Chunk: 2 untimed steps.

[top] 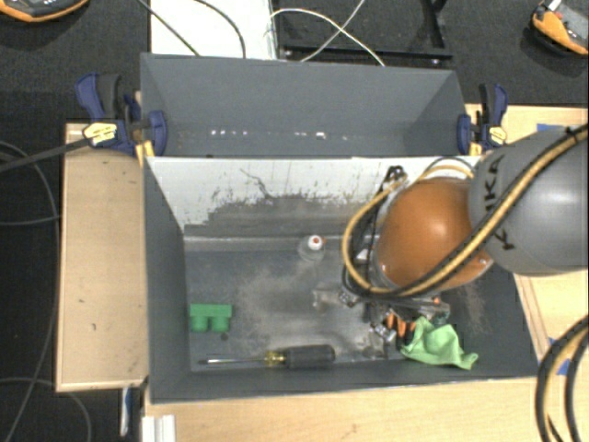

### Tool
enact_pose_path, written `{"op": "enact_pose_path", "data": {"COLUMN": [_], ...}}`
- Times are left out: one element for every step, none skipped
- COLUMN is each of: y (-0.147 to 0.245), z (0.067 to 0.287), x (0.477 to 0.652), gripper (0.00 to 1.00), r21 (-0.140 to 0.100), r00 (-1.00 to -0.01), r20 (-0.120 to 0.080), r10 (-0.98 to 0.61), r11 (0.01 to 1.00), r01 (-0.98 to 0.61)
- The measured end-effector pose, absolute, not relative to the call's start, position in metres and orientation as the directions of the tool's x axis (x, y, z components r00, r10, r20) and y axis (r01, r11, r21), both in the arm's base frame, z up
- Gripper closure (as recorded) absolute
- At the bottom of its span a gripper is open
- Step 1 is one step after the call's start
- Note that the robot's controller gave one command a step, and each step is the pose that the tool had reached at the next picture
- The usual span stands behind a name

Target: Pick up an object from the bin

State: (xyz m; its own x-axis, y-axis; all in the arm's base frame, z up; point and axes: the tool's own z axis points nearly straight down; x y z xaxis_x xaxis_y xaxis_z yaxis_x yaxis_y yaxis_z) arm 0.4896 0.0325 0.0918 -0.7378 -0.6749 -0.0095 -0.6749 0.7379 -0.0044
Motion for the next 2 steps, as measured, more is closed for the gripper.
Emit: {"op": "enact_pose_path", "data": {"y": [-0.059,-0.003], "z": [0.130,0.096], "x": [0.528,0.531], "gripper": [0.00,0.00], "r21": [-0.002,-0.007], "r00": [-0.751,-0.542], "r20": [-0.007,-0.008], "r10": [-0.661,-0.840], "r11": [0.751,0.542], "r01": [-0.661,-0.840]}}
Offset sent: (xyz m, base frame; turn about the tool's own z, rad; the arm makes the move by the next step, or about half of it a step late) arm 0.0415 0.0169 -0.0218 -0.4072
